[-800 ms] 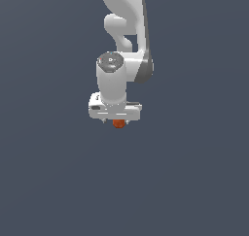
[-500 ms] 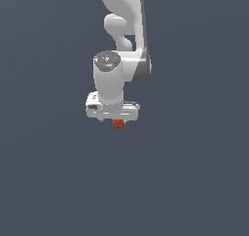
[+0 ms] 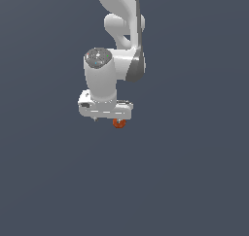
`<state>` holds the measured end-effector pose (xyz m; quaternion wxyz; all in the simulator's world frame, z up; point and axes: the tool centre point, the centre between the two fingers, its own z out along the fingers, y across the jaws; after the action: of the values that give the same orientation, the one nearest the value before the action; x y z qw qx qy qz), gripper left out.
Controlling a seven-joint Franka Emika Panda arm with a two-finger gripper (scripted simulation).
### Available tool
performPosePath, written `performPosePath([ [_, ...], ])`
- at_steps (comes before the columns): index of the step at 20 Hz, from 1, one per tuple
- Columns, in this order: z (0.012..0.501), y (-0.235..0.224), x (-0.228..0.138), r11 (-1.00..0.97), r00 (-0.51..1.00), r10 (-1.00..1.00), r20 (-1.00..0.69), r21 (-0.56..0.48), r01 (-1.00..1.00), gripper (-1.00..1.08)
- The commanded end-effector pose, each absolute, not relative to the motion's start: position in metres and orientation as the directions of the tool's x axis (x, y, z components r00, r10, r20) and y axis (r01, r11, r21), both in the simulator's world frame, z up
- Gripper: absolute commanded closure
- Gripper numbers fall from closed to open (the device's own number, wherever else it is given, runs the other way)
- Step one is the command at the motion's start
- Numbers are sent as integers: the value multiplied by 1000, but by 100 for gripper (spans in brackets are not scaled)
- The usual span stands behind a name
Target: Pick up the object and move it to a goal position.
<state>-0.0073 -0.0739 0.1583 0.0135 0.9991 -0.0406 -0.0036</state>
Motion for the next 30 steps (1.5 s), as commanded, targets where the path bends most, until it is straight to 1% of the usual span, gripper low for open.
performPosePath([
  [1, 158, -73, -8, -996, 997, -83, -6, 27, -83, -92],
  [9, 143, -62, -22, -990, 990, -141, -3, 20, -141, -92],
  [22, 103, -33, -72, -948, 948, -318, 0, 2, -318, -92],
  [30, 98, -29, -80, -939, 939, -343, -1, 0, -343, -92],
])
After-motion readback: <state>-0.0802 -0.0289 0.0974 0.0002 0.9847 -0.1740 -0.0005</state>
